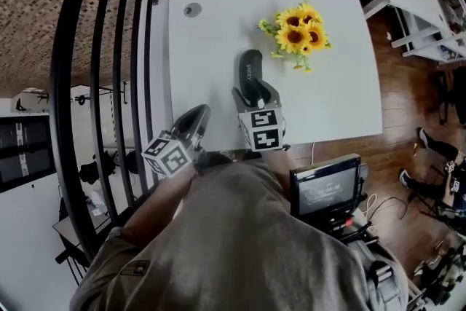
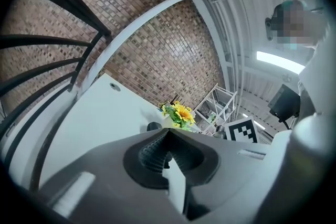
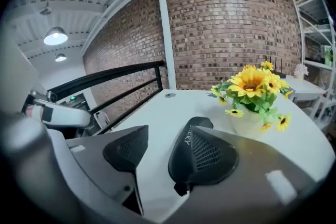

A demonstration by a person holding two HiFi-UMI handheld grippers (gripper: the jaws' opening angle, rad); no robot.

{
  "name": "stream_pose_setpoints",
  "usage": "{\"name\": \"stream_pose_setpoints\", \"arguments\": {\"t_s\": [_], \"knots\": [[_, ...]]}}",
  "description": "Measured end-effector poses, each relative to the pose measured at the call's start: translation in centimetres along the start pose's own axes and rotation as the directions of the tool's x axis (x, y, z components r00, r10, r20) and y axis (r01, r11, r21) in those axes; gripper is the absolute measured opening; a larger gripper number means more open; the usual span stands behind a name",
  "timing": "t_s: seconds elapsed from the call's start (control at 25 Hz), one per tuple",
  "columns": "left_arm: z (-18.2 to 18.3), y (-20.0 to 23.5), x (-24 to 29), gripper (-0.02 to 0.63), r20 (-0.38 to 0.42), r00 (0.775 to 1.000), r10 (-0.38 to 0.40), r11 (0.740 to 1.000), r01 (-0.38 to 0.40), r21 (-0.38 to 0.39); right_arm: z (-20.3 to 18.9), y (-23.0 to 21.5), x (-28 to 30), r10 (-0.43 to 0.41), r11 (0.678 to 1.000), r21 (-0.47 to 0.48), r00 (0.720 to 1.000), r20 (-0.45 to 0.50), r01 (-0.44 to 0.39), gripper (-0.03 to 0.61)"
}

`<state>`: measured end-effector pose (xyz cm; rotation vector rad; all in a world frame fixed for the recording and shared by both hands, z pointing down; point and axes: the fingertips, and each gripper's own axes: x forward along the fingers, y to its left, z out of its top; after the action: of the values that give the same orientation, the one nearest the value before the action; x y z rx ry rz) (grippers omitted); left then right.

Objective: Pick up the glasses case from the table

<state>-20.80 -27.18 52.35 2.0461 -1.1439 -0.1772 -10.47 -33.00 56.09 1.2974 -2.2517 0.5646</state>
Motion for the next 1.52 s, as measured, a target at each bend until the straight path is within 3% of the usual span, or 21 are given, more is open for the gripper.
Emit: {"name": "stream_pose_setpoints", "arguments": {"t_s": [0.36,0.68,0.8,1.28,1.52], "knots": [[-0.9,2.8,0.0,0.002,-0.064,0.997,0.036,0.998,-0.040,-0.050,-3.1,-2.0,4.7,-0.094,0.995,-0.037,0.988,-0.121,0.090,0.469],[-0.8,3.7,0.2,0.002,-0.099,0.994,0.041,0.998,-0.046,-0.053,-5.8,-3.5,7.2,-0.125,0.992,-0.001,0.968,-0.219,0.128,0.477],[-0.8,4.0,0.2,0.002,-0.111,0.993,0.042,0.998,-0.048,-0.048,-6.4,-3.8,7.5,-0.136,0.990,0.012,0.962,-0.238,0.143,0.442],[-0.5,3.4,1.1,0.002,-0.118,0.993,0.003,0.999,-0.009,-0.045,-6.2,-3.5,6.5,-0.094,0.994,0.035,0.971,-0.219,0.104,0.396],[-0.8,2.4,0.4,0.002,-0.113,0.993,-0.034,0.999,0.029,-0.041,-5.6,-2.6,4.1,-0.085,0.993,0.072,0.984,-0.160,0.097,0.391]]}}
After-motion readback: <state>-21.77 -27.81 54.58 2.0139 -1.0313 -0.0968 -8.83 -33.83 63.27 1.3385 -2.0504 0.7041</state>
